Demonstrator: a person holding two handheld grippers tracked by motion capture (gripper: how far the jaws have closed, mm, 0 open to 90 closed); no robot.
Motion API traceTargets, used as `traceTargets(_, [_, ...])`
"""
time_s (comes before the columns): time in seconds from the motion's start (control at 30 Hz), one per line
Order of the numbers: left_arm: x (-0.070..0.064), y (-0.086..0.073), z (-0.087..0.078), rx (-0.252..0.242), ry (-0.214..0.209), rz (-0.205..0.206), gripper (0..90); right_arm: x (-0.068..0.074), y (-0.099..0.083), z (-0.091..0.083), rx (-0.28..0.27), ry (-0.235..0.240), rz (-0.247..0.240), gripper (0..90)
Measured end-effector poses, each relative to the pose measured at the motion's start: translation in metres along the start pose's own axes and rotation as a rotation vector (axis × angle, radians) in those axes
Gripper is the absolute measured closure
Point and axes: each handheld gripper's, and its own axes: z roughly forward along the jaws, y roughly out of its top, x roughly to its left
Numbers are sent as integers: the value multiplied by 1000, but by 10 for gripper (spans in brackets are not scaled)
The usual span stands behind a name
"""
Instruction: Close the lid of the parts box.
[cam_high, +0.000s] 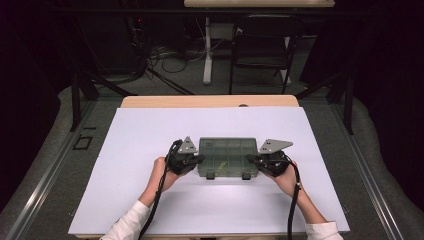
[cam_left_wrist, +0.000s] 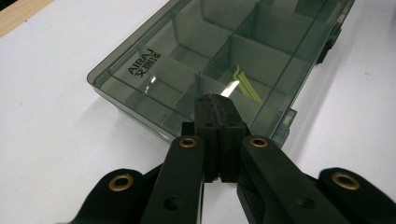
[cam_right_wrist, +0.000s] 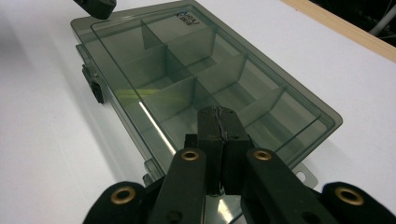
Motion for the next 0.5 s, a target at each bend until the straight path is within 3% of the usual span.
traceTargets(0.5, [-1,-6,5,5,-7,-5,898,2,-10,8,43,15,4,898])
